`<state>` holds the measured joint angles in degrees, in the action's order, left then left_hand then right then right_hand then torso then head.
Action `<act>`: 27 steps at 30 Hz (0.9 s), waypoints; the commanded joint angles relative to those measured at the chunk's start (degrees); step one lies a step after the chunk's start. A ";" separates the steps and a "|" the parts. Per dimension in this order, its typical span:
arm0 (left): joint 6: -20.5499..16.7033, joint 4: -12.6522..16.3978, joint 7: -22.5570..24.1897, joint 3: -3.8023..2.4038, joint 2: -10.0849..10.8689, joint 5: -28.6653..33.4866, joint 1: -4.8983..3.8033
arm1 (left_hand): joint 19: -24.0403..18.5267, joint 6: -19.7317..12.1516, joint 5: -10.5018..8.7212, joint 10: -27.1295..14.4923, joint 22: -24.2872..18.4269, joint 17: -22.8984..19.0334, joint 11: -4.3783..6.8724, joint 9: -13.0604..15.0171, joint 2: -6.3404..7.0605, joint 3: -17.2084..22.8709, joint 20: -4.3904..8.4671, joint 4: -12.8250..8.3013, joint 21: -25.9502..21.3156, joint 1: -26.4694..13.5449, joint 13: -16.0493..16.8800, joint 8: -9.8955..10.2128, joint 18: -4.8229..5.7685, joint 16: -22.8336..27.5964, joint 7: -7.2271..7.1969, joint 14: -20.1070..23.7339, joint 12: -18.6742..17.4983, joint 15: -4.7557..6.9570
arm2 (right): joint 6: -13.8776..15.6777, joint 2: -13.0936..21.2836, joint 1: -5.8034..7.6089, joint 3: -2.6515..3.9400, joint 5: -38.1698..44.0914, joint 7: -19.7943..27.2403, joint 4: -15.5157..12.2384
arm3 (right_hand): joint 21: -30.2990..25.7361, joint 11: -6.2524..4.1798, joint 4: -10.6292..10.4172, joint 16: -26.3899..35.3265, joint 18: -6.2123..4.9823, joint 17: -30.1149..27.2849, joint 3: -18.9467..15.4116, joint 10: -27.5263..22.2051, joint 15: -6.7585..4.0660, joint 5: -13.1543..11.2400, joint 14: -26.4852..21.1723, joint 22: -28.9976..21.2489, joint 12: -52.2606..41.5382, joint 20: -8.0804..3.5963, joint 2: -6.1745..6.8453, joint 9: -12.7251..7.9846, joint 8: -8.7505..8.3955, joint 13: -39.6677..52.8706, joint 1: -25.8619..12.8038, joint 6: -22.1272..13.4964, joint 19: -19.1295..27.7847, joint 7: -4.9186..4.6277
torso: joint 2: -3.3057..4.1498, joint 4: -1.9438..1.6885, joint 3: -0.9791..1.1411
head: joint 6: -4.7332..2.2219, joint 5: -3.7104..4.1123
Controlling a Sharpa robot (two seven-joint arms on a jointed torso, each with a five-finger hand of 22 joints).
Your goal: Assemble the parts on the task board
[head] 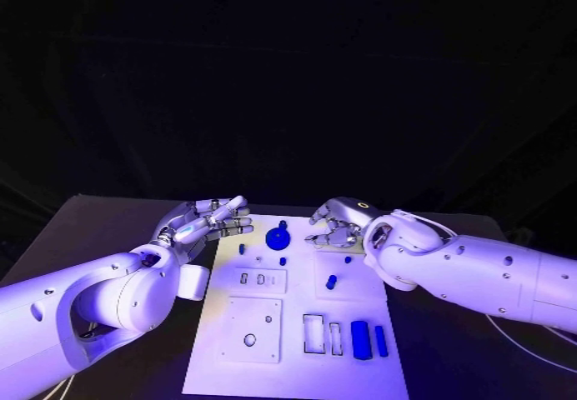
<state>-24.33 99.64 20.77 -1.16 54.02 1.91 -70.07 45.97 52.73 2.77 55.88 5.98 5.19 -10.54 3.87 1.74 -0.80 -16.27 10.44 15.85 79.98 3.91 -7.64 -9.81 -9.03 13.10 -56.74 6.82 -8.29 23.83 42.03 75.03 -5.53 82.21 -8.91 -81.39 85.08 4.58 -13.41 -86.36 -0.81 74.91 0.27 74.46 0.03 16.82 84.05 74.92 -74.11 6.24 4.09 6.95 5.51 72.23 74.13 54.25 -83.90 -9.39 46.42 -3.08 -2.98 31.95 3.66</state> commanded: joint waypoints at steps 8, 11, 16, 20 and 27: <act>1.19 -0.51 0.28 -0.02 -0.23 -0.26 -0.05 | 0.07 0.06 0.17 0.20 -0.10 -0.05 -0.17 -0.04 -0.37 -0.17 -0.10 -0.18 -0.12 0.03 -0.04 0.34 -0.62 0.29 0.22 0.10 -0.20 -0.40 | 1.50 11.17 0.22 0.02 -17.36 14.72 -2.18 | -1.11 -0.38 3.54 0.24 -1.24 7.09 -0.19 -0.02 0.03 -3.14 3.92 8.76 0.32 0.13 1.77 0.08 0.48 -0.27 5.55 1.34 -0.43 0.45 | -0.13 0.92 0.52 | -0.34 0.62; 1.28 -0.81 0.29 -0.01 -0.30 -0.26 -0.05 | 0.07 0.07 0.16 0.21 -0.11 -0.05 -0.16 -0.04 -0.38 -0.17 -0.10 -0.19 -0.13 0.05 -0.04 0.35 -0.62 0.30 0.21 0.09 -0.21 -0.40 | 0.84 12.94 -0.20 0.01 -17.99 16.13 -1.67 | -1.22 -0.42 4.17 0.16 -1.26 7.30 -0.22 -0.16 -0.01 -3.09 3.99 8.70 0.50 0.08 1.98 0.02 0.44 -0.44 6.56 1.34 -0.39 0.48 | -0.13 1.22 0.74 | -0.38 0.70; 1.39 -1.28 0.31 -0.01 -0.44 -0.26 -0.04 | 0.07 0.07 0.16 0.21 -0.11 -0.05 -0.16 -0.04 -0.38 -0.17 -0.10 -0.19 -0.13 0.05 -0.04 0.35 -0.62 0.30 0.21 0.09 -0.21 -0.40 | 0.03 14.24 -0.79 -0.01 -17.88 17.09 -0.20 | -1.22 -0.44 4.60 0.05 -1.24 7.54 -0.16 -0.22 -0.03 -2.72 4.06 8.76 0.60 0.04 1.99 -0.04 0.35 -0.51 7.30 1.26 -0.44 0.49 | -0.01 1.38 1.05 | -0.34 0.71; 1.44 -1.52 0.28 0.00 -0.51 -0.26 -0.03 | 0.07 0.07 0.16 0.21 -0.11 -0.05 -0.16 -0.04 -0.38 -0.17 -0.10 -0.19 -0.13 0.05 -0.04 0.35 -0.62 0.30 0.21 0.09 -0.21 -0.40 | -0.55 14.21 -1.07 -0.07 -17.74 17.01 0.86 | -1.20 -0.43 4.73 -0.03 -1.23 7.73 -0.15 -0.14 -0.03 -2.45 4.11 8.79 0.54 0.04 1.98 -0.10 0.25 -0.43 7.52 1.12 -0.48 0.46 | -0.02 1.24 0.90 | -0.15 0.75; 1.48 -1.71 0.27 0.00 -0.62 -0.26 -0.03 | 0.08 0.10 0.17 0.25 -0.12 -0.04 -0.15 -0.03 -0.41 -0.17 -0.10 -0.24 -0.13 0.11 -0.03 0.36 -0.63 0.32 0.19 0.06 -0.22 -0.39 | -1.60 13.16 -1.53 -0.25 -16.51 16.14 2.86 | -0.92 -0.40 4.81 -0.23 -1.13 8.14 -0.16 0.21 -0.01 -1.69 4.22 9.12 0.20 0.03 1.83 -0.16 0.16 -0.07 7.69 1.06 -0.78 0.41 | -0.09 1.29 0.79 | 0.38 0.88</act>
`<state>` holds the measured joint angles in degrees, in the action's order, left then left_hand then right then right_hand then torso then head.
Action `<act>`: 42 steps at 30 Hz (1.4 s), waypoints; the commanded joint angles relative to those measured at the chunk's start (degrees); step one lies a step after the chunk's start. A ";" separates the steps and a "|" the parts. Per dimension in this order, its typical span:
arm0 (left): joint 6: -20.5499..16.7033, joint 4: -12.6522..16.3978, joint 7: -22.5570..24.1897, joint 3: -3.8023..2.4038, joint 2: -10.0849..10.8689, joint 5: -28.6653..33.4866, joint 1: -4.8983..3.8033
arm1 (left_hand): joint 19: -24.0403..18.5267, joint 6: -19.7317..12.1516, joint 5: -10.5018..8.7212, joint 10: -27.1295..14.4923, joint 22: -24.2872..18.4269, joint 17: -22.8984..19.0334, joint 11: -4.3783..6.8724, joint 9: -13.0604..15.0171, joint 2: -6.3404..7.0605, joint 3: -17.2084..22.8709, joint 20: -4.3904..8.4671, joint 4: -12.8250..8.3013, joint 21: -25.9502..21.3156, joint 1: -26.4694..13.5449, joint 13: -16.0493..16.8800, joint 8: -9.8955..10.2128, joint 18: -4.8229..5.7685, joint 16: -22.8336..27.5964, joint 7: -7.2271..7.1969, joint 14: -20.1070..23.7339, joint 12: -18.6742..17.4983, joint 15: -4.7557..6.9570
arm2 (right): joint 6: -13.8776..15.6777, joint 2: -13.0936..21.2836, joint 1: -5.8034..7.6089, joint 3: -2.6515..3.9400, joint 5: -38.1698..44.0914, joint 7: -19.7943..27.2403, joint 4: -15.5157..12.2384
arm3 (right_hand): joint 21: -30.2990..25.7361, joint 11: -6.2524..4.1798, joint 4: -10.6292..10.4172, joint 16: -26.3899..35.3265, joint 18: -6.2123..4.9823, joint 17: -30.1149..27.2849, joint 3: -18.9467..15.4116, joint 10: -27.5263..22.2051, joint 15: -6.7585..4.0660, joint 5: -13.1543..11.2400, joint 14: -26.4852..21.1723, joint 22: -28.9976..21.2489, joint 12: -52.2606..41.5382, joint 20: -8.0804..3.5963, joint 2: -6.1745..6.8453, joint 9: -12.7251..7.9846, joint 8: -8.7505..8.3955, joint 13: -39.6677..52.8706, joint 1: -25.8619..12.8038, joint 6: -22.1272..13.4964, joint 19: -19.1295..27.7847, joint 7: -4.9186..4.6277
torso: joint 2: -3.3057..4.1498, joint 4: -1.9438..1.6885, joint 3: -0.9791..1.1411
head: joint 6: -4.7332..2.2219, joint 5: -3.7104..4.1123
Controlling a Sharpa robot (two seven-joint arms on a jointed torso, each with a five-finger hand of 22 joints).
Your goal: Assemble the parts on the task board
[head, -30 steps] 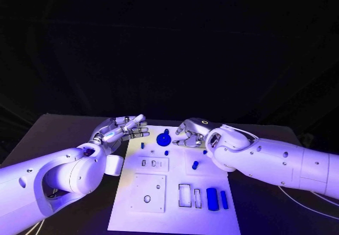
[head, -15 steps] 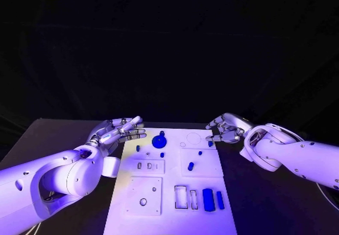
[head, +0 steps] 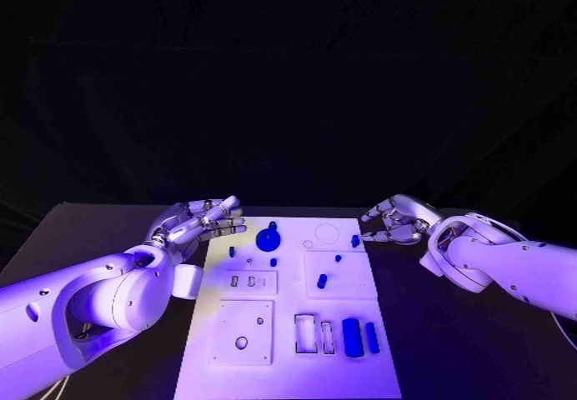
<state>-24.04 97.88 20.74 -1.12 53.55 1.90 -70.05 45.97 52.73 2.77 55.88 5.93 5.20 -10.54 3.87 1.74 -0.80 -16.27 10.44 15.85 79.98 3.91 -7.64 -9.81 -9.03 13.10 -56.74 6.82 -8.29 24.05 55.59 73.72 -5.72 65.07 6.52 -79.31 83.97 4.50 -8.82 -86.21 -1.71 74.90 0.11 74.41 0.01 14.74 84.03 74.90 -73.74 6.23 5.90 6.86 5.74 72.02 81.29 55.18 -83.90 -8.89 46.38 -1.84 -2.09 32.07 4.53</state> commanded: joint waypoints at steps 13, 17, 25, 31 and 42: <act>1.24 -0.06 0.39 -0.03 -0.16 -0.25 -0.05 | 0.08 0.12 0.17 0.28 -0.08 -0.05 -0.14 -0.03 -0.44 -0.17 -0.10 -0.28 -0.14 0.16 -0.03 0.37 -0.63 0.34 0.18 0.03 -0.24 -0.39 | -2.52 -1.68 -1.76 -0.16 1.66 0.86 1.64 | 0.65 -0.60 0.49 -0.59 -0.07 8.59 0.37 1.04 -0.17 1.97 4.36 9.68 -0.86 -0.07 -0.80 0.08 0.49 0.84 1.12 1.43 -1.29 0.24 | -0.09 0.01 -0.11 | 0.74 -0.15; 1.24 -0.09 0.37 -0.03 -0.16 -0.25 -0.05 | 0.08 0.12 0.17 0.28 -0.08 -0.05 -0.14 -0.03 -0.44 -0.17 -0.10 -0.28 -0.14 0.16 -0.03 0.37 -0.63 0.34 0.18 0.03 -0.24 -0.39 | -2.35 -2.17 -2.04 -0.16 1.72 0.74 1.91 | 0.84 -0.73 0.61 -0.64 -0.01 8.71 0.66 1.26 -0.28 2.03 4.39 9.90 -1.02 -0.16 -1.12 0.11 0.65 1.01 1.39 1.86 -1.49 0.36 | -0.12 0.07 -0.09 | 0.68 -0.31; 1.26 -0.10 0.32 -0.03 -0.17 -0.25 -0.04 | 0.08 0.12 0.17 0.28 -0.08 -0.05 -0.14 -0.03 -0.44 -0.17 -0.10 -0.28 -0.14 0.16 -0.03 0.37 -0.63 0.34 0.18 0.03 -0.24 -0.39 | -2.23 -3.11 -2.38 -0.16 1.84 0.37 2.69 | 1.21 -0.94 0.94 -0.77 0.12 8.99 1.60 1.66 -0.49 1.65 4.47 10.32 -1.30 -0.37 -1.88 0.14 0.99 1.31 2.09 2.75 -1.86 0.54 | -0.10 0.04 -0.10 | 0.53 -0.40; 1.29 -0.11 0.29 -0.03 -0.18 -0.25 -0.04 | 0.09 0.15 0.16 0.31 -0.10 -0.05 -0.13 -0.03 -0.45 -0.19 -0.10 -0.34 -0.14 0.21 -0.02 0.40 -0.63 0.37 0.17 0.00 -0.27 -0.38 | -2.27 -3.82 -2.56 -0.16 1.88 0.25 3.32 | 1.40 -1.04 1.19 -0.84 0.19 9.15 2.33 1.81 -0.58 1.36 4.51 10.55 -1.38 -0.47 -2.31 0.09 1.05 1.42 2.58 3.06 -2.06 0.62 | -0.13 0.03 -0.11 | 0.63 -0.30; 1.36 -0.13 0.13 -0.03 -0.17 -0.25 -0.04 | 0.10 0.16 0.16 0.32 -0.11 -0.05 -0.13 -0.02 -0.48 -0.19 -0.10 -0.36 -0.15 0.23 -0.02 0.41 -0.64 0.38 0.18 -0.02 -0.29 -0.37 | -2.08 -4.98 -2.68 -0.15 1.90 0.07 4.33 | 1.66 -1.20 1.60 -0.95 0.28 9.39 4.25 2.15 -0.74 0.24 4.57 10.86 -1.61 -0.64 -3.40 -0.05 1.13 1.71 3.40 3.64 -2.32 0.78 | -0.12 0.11 -0.12 | 0.74 -0.36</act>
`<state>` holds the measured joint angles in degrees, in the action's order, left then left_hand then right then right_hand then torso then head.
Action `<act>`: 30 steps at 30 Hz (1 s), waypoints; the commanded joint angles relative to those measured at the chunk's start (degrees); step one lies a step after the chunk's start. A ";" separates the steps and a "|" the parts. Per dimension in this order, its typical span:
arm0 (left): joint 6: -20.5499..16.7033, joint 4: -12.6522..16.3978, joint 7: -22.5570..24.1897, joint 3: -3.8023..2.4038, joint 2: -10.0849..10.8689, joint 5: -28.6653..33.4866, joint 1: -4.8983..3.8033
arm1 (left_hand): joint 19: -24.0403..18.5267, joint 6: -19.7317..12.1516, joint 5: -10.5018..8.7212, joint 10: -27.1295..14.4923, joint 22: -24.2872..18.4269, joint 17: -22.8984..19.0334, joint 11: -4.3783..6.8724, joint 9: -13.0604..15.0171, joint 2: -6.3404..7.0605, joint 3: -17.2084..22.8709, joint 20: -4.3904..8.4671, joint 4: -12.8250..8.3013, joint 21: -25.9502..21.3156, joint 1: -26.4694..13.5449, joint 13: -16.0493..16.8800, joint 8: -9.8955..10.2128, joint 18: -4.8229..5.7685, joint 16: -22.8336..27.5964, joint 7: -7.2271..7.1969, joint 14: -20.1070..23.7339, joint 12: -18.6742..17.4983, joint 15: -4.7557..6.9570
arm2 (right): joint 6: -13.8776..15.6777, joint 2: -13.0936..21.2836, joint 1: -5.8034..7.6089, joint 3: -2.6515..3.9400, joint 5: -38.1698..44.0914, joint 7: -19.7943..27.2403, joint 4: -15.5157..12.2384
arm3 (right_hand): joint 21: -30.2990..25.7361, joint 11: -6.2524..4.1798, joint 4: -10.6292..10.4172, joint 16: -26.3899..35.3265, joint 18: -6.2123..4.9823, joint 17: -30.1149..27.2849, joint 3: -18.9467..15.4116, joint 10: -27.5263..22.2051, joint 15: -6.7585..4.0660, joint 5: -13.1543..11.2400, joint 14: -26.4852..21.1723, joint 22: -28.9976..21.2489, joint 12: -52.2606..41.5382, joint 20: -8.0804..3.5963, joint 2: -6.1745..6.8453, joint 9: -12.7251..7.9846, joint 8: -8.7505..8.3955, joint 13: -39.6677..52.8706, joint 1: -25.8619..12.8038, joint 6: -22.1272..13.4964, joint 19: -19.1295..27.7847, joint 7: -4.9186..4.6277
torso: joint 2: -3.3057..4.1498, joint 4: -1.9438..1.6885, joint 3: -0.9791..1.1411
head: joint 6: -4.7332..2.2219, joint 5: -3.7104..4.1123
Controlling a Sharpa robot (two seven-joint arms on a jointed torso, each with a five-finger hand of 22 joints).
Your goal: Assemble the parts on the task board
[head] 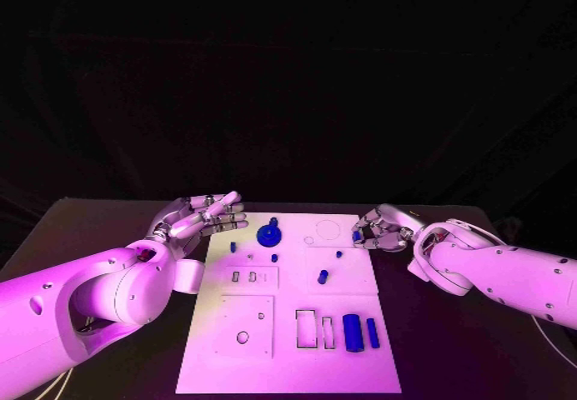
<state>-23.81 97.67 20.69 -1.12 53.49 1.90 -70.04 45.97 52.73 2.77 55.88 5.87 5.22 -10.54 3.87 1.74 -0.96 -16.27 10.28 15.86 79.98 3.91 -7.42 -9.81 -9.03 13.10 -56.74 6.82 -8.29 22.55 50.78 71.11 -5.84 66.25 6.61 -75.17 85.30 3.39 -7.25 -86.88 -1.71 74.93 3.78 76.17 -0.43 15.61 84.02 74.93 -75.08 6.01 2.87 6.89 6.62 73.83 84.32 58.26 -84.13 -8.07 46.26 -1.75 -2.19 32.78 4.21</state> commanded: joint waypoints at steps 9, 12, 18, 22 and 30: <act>1.19 0.07 0.03 -0.04 -0.09 -0.25 -0.05 | 0.10 0.16 0.17 0.32 -0.05 -0.06 -0.13 -0.02 -0.48 -0.03 -0.10 -0.20 -0.15 0.23 -0.02 0.19 -0.63 0.39 0.18 -0.02 -0.29 -0.37 | -0.60 -0.77 -0.08 -0.02 0.79 -0.30 0.71 | 0.58 -0.54 0.67 -0.32 0.37 9.51 3.22 0.88 -0.63 -2.78 4.62 11.17 -0.66 -0.69 -1.25 -0.04 0.89 0.37 1.04 2.12 -2.36 0.51 | -0.01 -0.01 -0.03 | 0.03 -0.11; 1.21 0.06 0.00 -0.04 -0.08 -0.25 -0.05 | 0.10 0.16 0.17 0.32 -0.05 -0.06 -0.13 -0.02 -0.48 -0.03 -0.10 -0.20 -0.15 0.23 -0.02 0.19 -0.63 0.39 0.18 -0.02 -0.29 -0.37 | -0.35 -0.83 -0.08 -0.02 0.84 -0.42 0.79 | 0.72 -0.78 0.95 -0.34 0.41 9.57 3.97 1.08 -0.81 -2.91 4.64 11.33 -0.83 -0.83 -1.49 0.11 1.37 0.56 1.20 2.92 -2.49 0.79 | -0.02 -0.02 -0.01 | 0.11 -0.05; 1.21 0.07 -0.03 -0.03 -0.04 -0.25 -0.05 | 0.10 0.16 0.17 0.32 -0.05 -0.06 -0.13 -0.02 -0.48 -0.03 -0.10 -0.20 -0.15 0.23 -0.02 0.19 -0.63 0.39 0.18 -0.02 -0.29 -0.37 | 0.87 -0.86 -0.08 -0.01 0.87 -0.57 0.96 | 1.09 -1.29 1.65 -0.41 0.54 9.72 5.61 1.58 -1.24 -3.24 4.68 11.72 -1.20 -1.20 -2.17 0.48 2.41 0.98 1.54 4.37 -2.82 1.40 | -0.02 -0.02 -0.02 | 0.17 -0.04; 1.24 0.04 -0.05 -0.03 -0.03 -0.25 -0.05 | 0.10 0.16 0.17 0.32 -0.05 -0.06 -0.13 -0.02 -0.48 -0.03 -0.10 -0.20 -0.15 0.23 -0.02 0.19 -0.63 0.39 0.18 -0.02 -0.29 -0.37 | 2.12 -0.82 -0.08 0.00 0.88 -0.66 0.72 | 1.34 -1.52 1.99 -0.42 0.62 9.77 6.43 1.83 -1.45 -3.77 4.69 11.98 -1.34 -1.42 -2.40 0.65 2.86 1.15 1.43 4.73 -3.04 1.64 | -0.05 -0.02 0.00 | 0.20 -0.09; 1.29 -0.16 -0.08 -0.03 -0.08 -0.25 -0.04 | 0.11 0.17 0.17 0.33 -0.08 -0.06 -0.14 -0.03 -0.58 -0.04 -0.10 -0.23 -0.16 0.25 -0.03 0.24 -0.64 0.44 0.20 -0.05 -0.35 -0.37 | 3.24 -0.17 0.20 0.14 0.65 -1.78 -1.76 | 1.92 -1.65 1.99 -0.48 0.81 9.89 7.02 2.16 -1.61 -4.52 4.73 12.54 -1.47 -1.60 -2.45 0.79 3.19 1.30 0.57 4.78 -3.55 1.79 | -0.18 -0.03 -0.08 | 0.13 -0.16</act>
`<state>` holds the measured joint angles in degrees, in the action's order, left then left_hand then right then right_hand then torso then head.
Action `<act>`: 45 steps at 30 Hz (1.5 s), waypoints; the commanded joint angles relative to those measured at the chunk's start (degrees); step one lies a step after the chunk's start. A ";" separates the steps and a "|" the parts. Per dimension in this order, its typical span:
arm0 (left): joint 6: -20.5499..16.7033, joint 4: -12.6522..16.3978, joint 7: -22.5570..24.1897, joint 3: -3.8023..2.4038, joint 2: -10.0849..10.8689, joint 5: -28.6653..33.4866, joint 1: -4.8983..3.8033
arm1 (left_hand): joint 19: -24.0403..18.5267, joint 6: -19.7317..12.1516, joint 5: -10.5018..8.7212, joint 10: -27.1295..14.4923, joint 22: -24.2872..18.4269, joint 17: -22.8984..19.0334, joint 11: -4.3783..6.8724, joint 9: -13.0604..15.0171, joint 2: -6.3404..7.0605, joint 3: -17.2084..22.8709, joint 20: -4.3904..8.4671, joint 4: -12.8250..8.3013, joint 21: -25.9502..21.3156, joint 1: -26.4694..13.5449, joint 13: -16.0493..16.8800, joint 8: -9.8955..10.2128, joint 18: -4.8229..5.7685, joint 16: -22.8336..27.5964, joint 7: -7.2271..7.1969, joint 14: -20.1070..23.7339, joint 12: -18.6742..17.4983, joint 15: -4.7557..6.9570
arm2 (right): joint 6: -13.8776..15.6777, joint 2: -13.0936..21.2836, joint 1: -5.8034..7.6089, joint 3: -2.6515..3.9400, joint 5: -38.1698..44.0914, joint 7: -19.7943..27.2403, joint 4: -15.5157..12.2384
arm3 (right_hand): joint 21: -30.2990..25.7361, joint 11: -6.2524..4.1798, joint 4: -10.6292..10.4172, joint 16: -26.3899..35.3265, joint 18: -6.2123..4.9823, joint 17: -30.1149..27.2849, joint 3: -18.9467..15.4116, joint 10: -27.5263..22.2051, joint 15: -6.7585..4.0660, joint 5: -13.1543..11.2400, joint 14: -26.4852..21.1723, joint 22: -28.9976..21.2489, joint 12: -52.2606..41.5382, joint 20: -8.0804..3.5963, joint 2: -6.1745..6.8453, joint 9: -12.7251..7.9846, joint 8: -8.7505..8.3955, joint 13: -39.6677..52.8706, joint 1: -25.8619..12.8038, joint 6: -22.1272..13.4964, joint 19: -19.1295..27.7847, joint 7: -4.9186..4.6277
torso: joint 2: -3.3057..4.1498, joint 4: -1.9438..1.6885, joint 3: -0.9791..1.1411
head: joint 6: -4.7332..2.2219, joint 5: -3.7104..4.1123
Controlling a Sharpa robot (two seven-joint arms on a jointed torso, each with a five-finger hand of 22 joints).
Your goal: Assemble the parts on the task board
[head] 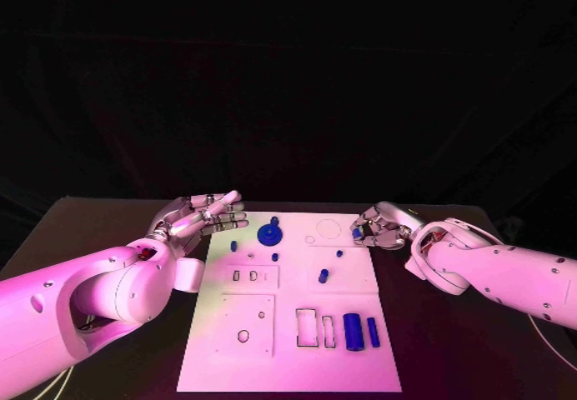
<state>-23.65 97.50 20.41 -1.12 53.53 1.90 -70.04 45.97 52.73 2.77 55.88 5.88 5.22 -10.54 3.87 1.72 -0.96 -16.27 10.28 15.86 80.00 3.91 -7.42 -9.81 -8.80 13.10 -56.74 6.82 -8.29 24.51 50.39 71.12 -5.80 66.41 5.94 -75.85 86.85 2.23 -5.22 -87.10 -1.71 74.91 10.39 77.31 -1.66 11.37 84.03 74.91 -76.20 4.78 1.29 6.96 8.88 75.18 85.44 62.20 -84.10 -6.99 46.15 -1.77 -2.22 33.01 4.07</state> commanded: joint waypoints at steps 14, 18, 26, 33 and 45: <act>1.40 -2.65 0.10 0.24 -1.87 -0.25 0.02 | 0.11 0.18 0.17 0.34 -0.09 -0.06 -0.14 -0.03 -0.59 -0.04 -0.10 -0.25 -0.16 0.25 -0.03 0.25 -0.64 0.22 0.20 -0.06 -0.37 -0.37 | 1.67 -1.46 2.43 0.24 5.00 -9.29 -12.13 | 1.06 -0.61 -0.33 -0.33 1.03 10.07 0.71 1.36 -0.49 -0.80 4.77 13.19 -0.45 -0.50 -0.83 0.82 1.17 0.06 -1.80 0.78 -4.15 0.86 | -1.50 0.18 -0.09 | 0.75 -0.92; 1.48 -3.81 0.11 0.36 -2.60 -0.25 0.04 | 0.12 0.18 0.17 0.34 -0.10 -0.06 -0.14 -0.03 -0.60 -0.04 -0.10 -0.25 -0.16 0.25 -0.03 0.25 -0.64 0.22 0.20 -0.06 -0.37 -0.37 | 1.53 -4.28 2.27 0.18 7.58 -10.84 -14.00 | 1.04 -0.63 -0.36 -0.25 1.03 9.91 0.76 1.34 -0.50 -0.84 4.73 13.18 -0.39 -0.51 -0.85 0.83 1.19 0.00 -1.90 0.78 -4.13 0.88 | -1.95 -0.03 -0.11 | 1.45 -1.59; 1.50 -5.12 0.16 0.48 -3.24 -0.25 0.05 | 0.13 0.20 0.17 0.36 -0.10 -0.06 -0.13 -0.02 -0.65 -0.03 -0.10 -0.27 -0.16 0.28 -0.02 0.26 -0.64 0.23 0.19 -0.09 -0.38 -0.37 | 0.98 -9.51 0.94 -0.02 11.66 -15.33 -15.14 | 0.94 -0.71 -0.57 -0.10 0.99 9.63 0.83 1.52 -0.57 -0.87 4.67 13.10 -0.45 -0.57 -0.79 0.89 1.34 0.08 -2.57 0.82 -4.06 0.97 | -2.50 -0.10 -0.31 | 2.77 -2.54; 1.49 -5.37 0.23 0.50 -3.12 -0.25 0.06 | 0.14 0.23 0.17 0.40 -0.12 -0.05 -0.12 -0.02 -0.73 -0.01 -0.10 -0.30 -0.16 0.33 -0.02 0.28 -0.65 0.25 0.17 -0.13 -0.40 -0.36 | 0.84 -14.03 -1.05 -0.39 15.93 -19.54 -13.69 | 0.95 -0.78 -0.76 0.02 1.00 9.44 0.82 1.64 -0.65 -0.94 4.62 13.12 -0.46 -0.64 -0.55 0.93 1.45 0.11 -3.29 0.79 -4.07 1.04 | -2.59 -0.08 -0.48 | 3.25 -3.51; 1.43 -5.35 0.20 0.51 -2.78 -0.25 0.05 | 0.14 0.23 0.17 0.40 -0.12 -0.05 -0.12 -0.02 -0.73 -0.01 -0.10 -0.30 -0.16 0.33 -0.02 0.28 -0.65 0.25 0.17 -0.13 -0.40 -0.36 | 1.51 -18.25 -3.99 -0.65 19.78 -22.08 -10.93 | 0.91 -0.82 -0.92 0.11 0.99 9.28 0.72 1.71 -0.70 -0.64 4.60 13.10 -0.42 -0.71 0.05 0.94 1.49 0.11 -4.12 0.62 -4.06 1.08 | -2.53 -0.13 -0.38 | 3.69 -3.85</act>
<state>-23.24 92.04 20.25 -0.57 50.79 1.90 -69.96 45.97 52.73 2.77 55.88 5.82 5.22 -10.54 3.87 1.51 -0.96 -16.27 10.29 15.86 80.21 3.91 -7.42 -9.81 -8.80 13.10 -56.74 6.82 -8.29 25.98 32.34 67.28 -6.43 83.37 -14.22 -87.02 87.74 1.30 -5.86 -87.10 -1.71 74.95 11.01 78.65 -2.07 10.47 84.03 74.93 -76.42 4.37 1.24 7.02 9.32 74.96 81.70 62.11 -84.11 -6.82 43.59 -1.93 -2.66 36.61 0.30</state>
